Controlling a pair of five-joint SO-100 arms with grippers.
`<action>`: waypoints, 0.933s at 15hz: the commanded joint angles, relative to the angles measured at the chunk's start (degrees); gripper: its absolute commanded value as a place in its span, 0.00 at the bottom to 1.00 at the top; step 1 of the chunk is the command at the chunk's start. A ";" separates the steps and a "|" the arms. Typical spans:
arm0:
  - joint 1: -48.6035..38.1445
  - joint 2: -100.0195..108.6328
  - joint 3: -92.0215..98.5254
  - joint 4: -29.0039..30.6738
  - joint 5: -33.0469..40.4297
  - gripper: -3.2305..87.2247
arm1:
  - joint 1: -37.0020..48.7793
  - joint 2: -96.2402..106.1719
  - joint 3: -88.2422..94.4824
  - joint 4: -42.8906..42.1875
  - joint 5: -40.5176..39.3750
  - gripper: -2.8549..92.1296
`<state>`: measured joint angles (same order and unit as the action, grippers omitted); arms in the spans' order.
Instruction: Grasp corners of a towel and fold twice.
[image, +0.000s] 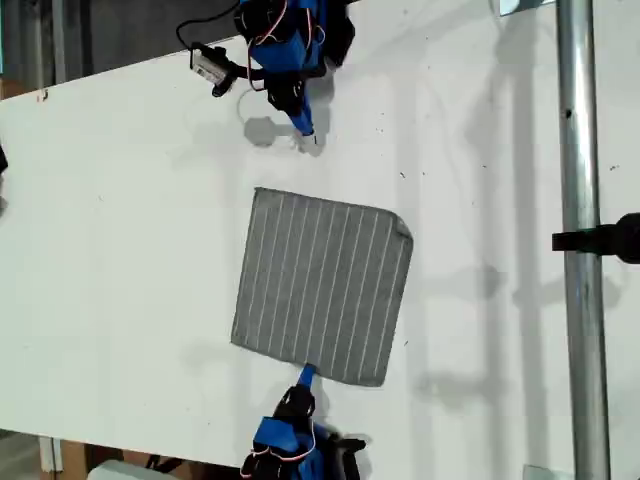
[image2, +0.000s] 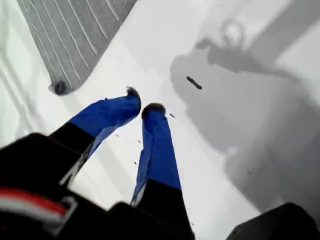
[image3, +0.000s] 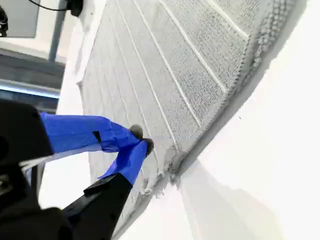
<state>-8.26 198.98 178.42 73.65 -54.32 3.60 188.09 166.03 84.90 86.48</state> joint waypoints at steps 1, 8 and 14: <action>-8.09 0.26 0.44 -2.11 -31.73 0.00 | -2.72 -21.36 -19.25 -10.63 -6.86 0.03; -8.09 0.26 0.44 -2.11 -31.73 0.00 | -3.87 -37.97 -31.03 -10.20 -10.63 0.03; -8.09 0.26 0.44 -2.11 -31.64 0.00 | -15.21 -82.27 -74.44 1.67 -15.73 0.03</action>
<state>-16.00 198.98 178.42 72.60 -85.43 -8.17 114.96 107.14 82.53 71.54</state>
